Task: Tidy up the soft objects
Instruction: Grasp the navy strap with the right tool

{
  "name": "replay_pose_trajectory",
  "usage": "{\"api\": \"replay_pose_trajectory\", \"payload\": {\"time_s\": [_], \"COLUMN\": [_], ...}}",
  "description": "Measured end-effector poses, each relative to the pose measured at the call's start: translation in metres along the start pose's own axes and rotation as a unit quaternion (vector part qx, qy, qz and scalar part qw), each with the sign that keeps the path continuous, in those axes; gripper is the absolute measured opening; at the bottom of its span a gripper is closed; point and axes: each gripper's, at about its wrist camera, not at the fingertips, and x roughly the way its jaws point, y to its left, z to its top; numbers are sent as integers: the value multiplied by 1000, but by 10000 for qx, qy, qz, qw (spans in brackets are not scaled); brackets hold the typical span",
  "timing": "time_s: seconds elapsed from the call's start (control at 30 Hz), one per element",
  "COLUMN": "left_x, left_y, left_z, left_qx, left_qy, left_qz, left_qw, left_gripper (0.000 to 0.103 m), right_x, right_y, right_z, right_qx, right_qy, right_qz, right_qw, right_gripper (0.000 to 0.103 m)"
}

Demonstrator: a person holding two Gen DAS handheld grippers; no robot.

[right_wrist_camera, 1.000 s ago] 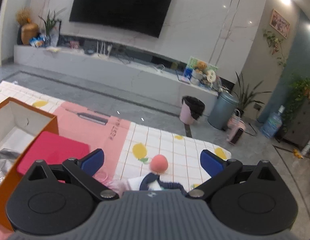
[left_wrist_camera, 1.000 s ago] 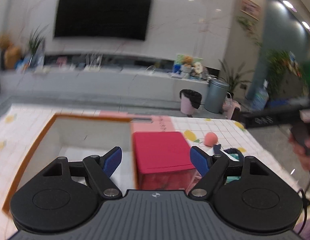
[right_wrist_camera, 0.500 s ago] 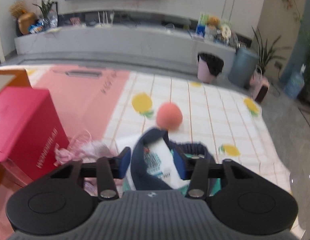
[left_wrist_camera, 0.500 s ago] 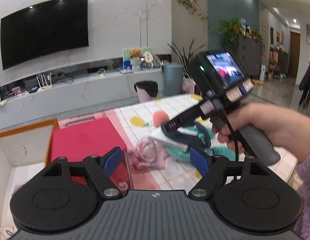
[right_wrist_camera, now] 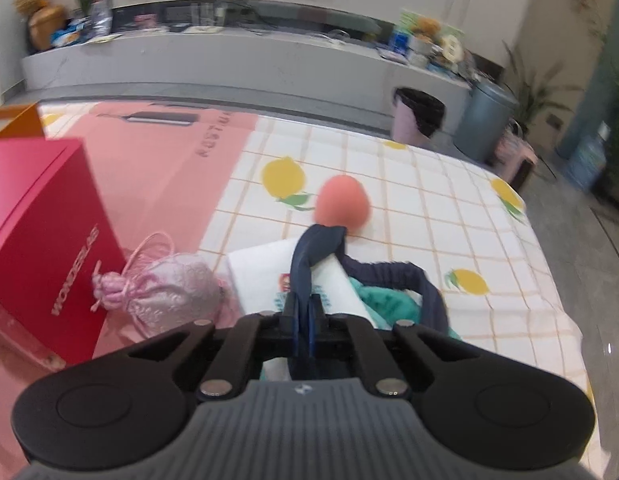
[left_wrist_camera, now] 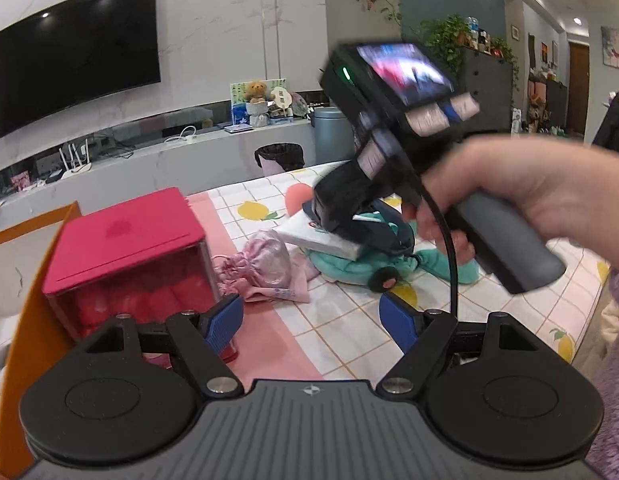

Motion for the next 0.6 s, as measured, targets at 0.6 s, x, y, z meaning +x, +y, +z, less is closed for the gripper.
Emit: {"api": "replay_pose_trajectory", "payload": {"time_s": [0.6], "left_x": [56], "left_y": [-5], "left_z": [33], "left_qx": [-1571], "left_qy": [352], "left_qz": [-479], "left_qw": [9858], "left_gripper": [91], "right_x": [-34], "right_y": [-130], "right_z": [-24], "right_qx": [1454], "right_qy": [328], "right_qz": [-983], "right_qw": [9839], "right_gripper": [1]}}
